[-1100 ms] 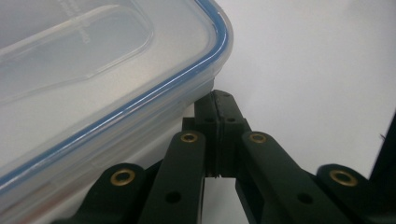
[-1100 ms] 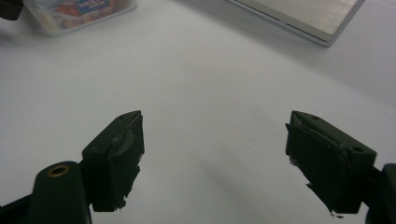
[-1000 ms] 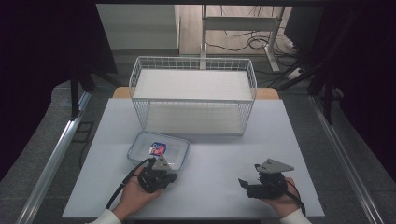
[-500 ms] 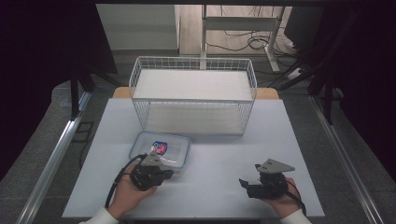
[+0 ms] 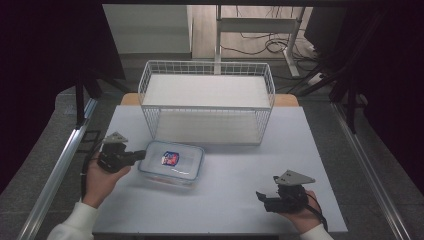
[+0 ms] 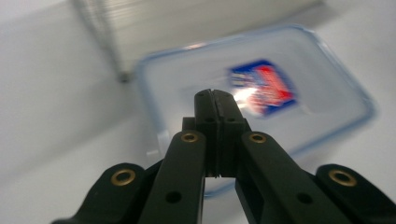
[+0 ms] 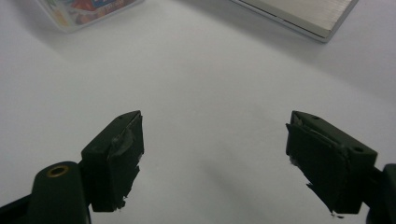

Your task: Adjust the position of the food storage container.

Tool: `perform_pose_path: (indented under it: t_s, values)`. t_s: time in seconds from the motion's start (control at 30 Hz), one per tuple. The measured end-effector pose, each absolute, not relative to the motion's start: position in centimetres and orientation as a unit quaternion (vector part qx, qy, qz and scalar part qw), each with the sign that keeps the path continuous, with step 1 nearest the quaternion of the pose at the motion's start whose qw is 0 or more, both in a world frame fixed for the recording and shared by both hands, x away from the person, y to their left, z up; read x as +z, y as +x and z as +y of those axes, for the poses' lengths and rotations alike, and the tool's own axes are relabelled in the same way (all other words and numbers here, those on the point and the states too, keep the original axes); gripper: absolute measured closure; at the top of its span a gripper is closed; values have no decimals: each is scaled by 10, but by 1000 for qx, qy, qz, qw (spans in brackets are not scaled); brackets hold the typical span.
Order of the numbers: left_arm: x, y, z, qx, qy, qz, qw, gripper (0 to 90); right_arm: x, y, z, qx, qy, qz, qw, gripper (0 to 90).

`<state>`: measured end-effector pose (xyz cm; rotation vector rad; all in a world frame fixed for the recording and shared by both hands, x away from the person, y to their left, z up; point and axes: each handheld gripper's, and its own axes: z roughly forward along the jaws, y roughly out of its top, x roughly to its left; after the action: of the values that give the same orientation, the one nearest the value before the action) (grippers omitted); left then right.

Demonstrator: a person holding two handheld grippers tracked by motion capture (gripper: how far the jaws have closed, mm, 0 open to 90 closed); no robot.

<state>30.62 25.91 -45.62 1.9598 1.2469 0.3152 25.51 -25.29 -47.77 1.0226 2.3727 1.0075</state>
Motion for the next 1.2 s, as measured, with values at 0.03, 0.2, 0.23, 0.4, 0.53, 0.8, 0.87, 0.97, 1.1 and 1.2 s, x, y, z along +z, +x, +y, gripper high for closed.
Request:
perform_pose_path:
  t_s: [0.03,0.2,0.23,0.4,0.53,0.8,0.87,0.97,1.1,1.2]
  values:
    - [-458,311,263,124,770,495,383,900,-478,255,-253,356,362,842,183,193]
    - [-476,333,273,104,775,520,344,900,-478,255,-252,355,360,843,183,193]
    - [-480,337,273,99,779,521,334,900,-478,255,-252,355,360,843,183,193]
    - [-491,347,270,78,791,520,312,900,-479,256,-253,355,367,840,184,192]
    - [-496,351,268,76,797,518,300,900,-479,256,-254,353,367,841,184,191]
    - [-502,352,263,74,806,509,292,900,-479,256,-254,351,367,841,184,192]
    - [-501,351,261,76,810,504,291,900,-479,256,-254,351,369,841,183,191]
    - [-501,347,253,74,813,496,296,900,-480,256,-253,350,367,842,183,192]
    - [-500,343,237,68,820,480,305,900,-479,256,-253,349,365,843,184,192]
    - [-500,338,223,62,823,471,313,900,-479,256,-253,349,366,843,184,191]
